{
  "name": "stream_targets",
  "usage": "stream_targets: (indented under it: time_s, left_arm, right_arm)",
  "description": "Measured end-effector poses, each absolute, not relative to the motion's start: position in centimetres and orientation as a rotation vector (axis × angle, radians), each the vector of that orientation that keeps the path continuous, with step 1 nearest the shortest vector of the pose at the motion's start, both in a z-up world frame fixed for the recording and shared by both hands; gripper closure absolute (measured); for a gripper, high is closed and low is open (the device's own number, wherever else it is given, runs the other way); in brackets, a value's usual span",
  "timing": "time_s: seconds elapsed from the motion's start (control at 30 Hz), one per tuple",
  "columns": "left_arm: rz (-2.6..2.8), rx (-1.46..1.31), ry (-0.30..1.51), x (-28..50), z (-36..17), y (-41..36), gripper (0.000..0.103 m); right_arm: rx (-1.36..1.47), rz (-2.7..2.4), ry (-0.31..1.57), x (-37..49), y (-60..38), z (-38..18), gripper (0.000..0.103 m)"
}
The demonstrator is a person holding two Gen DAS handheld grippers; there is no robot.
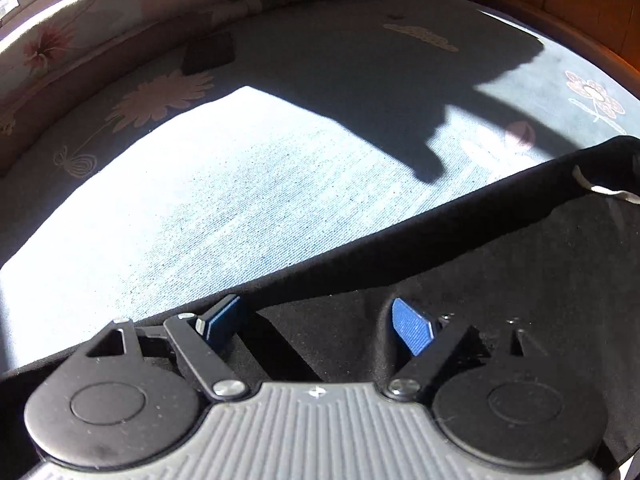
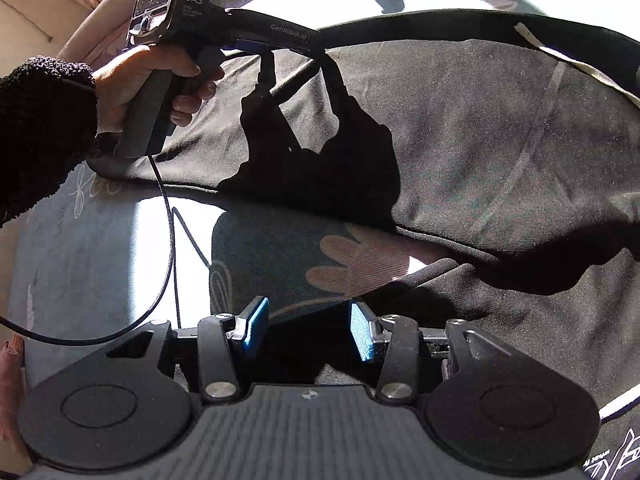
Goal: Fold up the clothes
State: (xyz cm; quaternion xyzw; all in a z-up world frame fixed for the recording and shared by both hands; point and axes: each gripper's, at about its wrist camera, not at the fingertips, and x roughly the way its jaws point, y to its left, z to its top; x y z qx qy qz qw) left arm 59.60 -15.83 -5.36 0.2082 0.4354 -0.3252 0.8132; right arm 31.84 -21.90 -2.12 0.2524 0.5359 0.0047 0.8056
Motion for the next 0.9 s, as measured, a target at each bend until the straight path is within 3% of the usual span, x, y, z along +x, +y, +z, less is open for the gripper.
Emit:
stream_targets:
  time_s: [0.2,0.37,0.63,0.77,0.9]
  left_arm:
    - [-0.698,0.283,1.014,58.3,-2.2,-14.5,0.022]
    - [-0.798,0.246,1.133,54.2,-3.4,-13.8,0.021]
    - [-0.693,0.262,1.032,57.7,-4.1,-13.7,0.022]
    - [-0.673,0.178,0.996,58.9,-0.7,-9.8,0.019]
    - [-0.568,0.117,1.056,59.9,-1.6,-4.3,0.019]
  right_arm:
    - [0.556,-0.01,1.104,30.9,-23.7,-0.9,0.052]
    - [0.566,-0.031,1.098,30.8,-24.4,-1.1,0.051]
    - [0.51,0.014,1.144,30.4,-22.6,-1.2,0.051]
    - [0.489,0.026,1.147,30.7,-21.9,-0.5,0.051]
    - [0.468,0.027,1.144,31.5,-21.2,0.0,0.051]
